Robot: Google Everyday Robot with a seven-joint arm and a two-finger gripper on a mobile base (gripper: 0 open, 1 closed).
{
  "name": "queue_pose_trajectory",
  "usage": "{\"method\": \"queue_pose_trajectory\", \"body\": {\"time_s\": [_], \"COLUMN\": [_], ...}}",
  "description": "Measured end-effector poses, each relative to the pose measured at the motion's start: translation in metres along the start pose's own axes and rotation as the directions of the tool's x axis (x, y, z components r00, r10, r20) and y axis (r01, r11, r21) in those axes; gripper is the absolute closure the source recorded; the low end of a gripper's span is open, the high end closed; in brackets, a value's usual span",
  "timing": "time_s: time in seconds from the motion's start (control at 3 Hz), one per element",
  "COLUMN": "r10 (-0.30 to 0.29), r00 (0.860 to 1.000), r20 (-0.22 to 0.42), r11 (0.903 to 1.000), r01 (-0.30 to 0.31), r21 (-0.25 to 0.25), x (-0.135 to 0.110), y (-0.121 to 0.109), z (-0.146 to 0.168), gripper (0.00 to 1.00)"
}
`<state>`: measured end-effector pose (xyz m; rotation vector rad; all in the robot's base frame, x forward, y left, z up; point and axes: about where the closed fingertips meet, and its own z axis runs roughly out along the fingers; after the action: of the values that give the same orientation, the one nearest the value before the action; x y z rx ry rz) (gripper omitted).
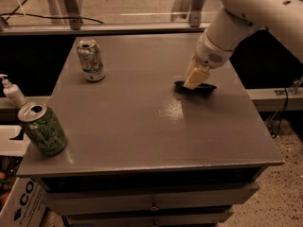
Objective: Move rxbar blueberry near 7up can
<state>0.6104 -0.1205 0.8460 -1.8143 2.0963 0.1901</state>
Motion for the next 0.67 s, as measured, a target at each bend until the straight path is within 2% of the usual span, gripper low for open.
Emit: {"method": "queue_pose_trajectory", "body": {"time_s": [0.33,0.67], "r10": [-0.019,-0.037], "r00": [0.999,0.998], "r20": [0.032,0.050], "r11": [0.9981,0.9951], "r01": [0.017,0.032], "r21": [0.058,0.094], "x": [-0.006,-0.012], "y": [-0.007,-0.011], "z": [-0.034,-0.054], "gripper": [1.00,1.00]}}
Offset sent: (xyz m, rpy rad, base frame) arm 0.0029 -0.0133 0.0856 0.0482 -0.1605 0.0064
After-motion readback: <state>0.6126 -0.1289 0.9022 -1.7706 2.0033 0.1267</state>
